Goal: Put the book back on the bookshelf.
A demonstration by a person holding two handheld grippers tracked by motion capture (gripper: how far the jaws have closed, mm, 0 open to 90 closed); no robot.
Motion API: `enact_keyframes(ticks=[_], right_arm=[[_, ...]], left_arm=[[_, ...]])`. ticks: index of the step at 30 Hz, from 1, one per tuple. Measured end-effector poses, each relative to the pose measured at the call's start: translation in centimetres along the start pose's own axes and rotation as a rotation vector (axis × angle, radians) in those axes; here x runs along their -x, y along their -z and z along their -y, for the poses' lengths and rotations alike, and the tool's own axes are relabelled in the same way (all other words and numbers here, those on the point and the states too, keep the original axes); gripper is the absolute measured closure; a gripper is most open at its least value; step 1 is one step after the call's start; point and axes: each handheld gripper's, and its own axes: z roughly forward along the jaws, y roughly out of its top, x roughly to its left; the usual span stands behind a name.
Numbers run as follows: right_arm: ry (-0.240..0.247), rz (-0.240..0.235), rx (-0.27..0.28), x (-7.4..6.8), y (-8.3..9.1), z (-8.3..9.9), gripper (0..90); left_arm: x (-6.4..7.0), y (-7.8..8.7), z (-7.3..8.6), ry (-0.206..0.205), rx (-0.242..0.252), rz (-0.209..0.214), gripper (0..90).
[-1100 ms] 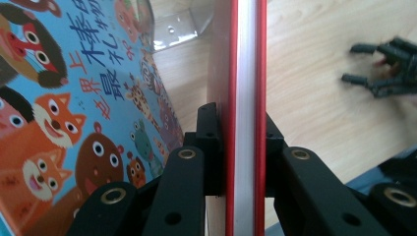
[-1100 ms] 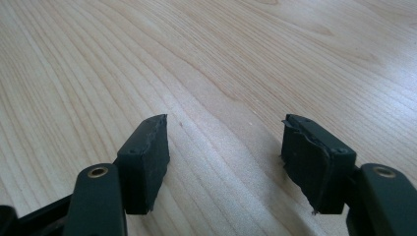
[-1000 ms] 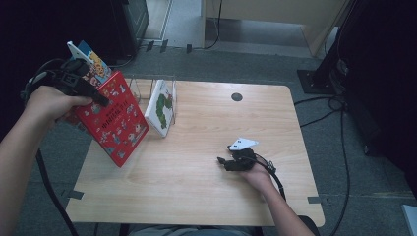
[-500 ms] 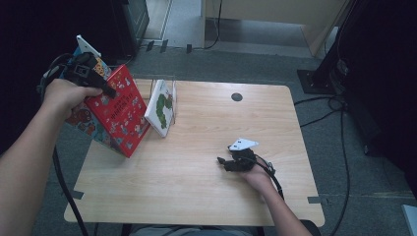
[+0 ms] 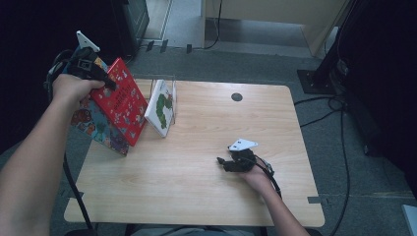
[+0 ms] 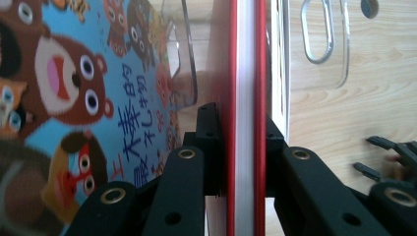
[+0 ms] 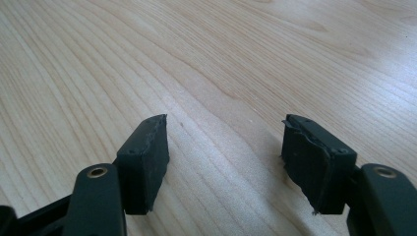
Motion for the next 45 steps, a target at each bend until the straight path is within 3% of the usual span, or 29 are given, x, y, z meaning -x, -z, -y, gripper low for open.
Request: enact_keyframes(ticks=[2,12,20,24,29,41,45], right_arm=[[-0.003,0.003,0.001,0.0,0.0,0.0,34.3],[-0.013,0.016,0.002,-0.2,0.1,0.1,34.3],[-0.02,0.024,0.002,-0.3,0.1,0.1,34.3],[-0.021,0.025,0.002,-0.3,0.1,0.1,34.3],[-0.022,0.026,0.002,-0.3,0.1,0.1,34.3],[-0.022,0.026,0.002,-0.3,0.1,0.1,34.3],[-0.022,0.025,0.002,-0.3,0.1,0.1,34.3]], left_arm=[[0.1,-0.3,-0.4,-0.008,0.004,-0.002,79.7],[-0.4,-1.6,-2.3,0.036,0.047,0.02,79.5],[-0.5,-2.8,-3.2,0.041,0.071,0.034,79.2],[-0.9,-2.9,-3.4,0.051,0.083,0.046,79.0],[-1.3,-3.0,-3.2,0.053,0.074,0.031,79.0],[-1.1,-3.3,-2.8,0.036,0.051,0.05,77.1],[-1.1,-3.3,-2.7,0.041,0.053,0.026,79.8]])
